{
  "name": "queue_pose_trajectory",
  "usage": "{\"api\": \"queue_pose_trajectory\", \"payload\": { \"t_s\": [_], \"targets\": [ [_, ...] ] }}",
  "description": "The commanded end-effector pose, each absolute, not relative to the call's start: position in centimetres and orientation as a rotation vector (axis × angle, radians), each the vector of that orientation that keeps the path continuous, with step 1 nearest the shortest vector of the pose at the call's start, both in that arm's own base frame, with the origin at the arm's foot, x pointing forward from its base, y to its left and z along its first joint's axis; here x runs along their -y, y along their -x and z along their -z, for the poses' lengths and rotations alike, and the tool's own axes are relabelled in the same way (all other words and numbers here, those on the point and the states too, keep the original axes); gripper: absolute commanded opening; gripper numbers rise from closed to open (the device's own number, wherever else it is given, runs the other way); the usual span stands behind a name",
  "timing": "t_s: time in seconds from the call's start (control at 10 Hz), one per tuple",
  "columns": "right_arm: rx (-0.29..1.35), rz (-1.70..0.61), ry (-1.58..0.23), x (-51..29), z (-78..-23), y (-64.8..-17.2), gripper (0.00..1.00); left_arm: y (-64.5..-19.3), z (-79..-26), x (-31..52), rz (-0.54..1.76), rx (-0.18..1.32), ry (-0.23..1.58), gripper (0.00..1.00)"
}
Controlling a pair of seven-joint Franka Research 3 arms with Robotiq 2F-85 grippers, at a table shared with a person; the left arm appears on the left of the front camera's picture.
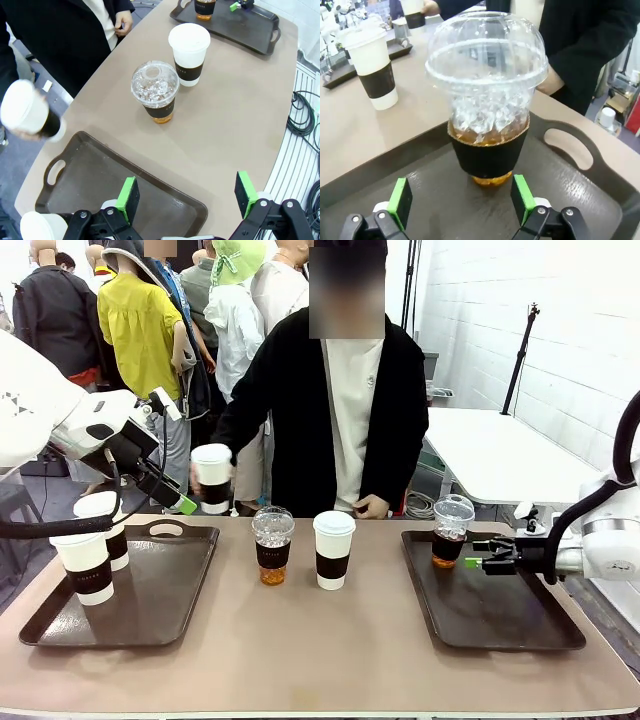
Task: Distribute the coffee onto the tray.
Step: Pick up one iced Americano and place it on the right Handle tray, then pick up another iced Americano from the middle of the table and place it on the right Handle tray.
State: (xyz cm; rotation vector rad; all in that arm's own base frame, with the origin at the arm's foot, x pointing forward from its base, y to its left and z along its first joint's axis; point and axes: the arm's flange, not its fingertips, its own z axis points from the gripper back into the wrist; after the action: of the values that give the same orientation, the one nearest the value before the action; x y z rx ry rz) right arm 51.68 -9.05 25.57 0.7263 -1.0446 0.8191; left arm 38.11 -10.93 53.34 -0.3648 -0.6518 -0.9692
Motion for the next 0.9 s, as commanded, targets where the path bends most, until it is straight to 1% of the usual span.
{"api": "queue_pose_trajectory", "payload": {
  "t_s": [0.0,0.2,0.3,0.8],
  "targets": [
    [1.069,-0.794,-0.693,8.73,-26.21,-49.88,1.00,-38.27,-53.27,10.79,0.976,0.654,0.387,1.00],
    [1.073,-0.786,-0.662,8.74,-26.74,-49.35,1.00,-38.27,-53.27,10.79,0.976,0.654,0.387,1.00],
    [1.045,-0.805,-0.715,9.20,-26.03,-50.34,1.00,-38.27,-53.27,10.79,0.976,0.654,0.387,1.00],
    [1.045,-0.805,-0.715,9.20,-26.03,-50.34,1.00,-38.27,-53.27,10.79,0.976,0.654,0.387,1.00]
  ]
}}
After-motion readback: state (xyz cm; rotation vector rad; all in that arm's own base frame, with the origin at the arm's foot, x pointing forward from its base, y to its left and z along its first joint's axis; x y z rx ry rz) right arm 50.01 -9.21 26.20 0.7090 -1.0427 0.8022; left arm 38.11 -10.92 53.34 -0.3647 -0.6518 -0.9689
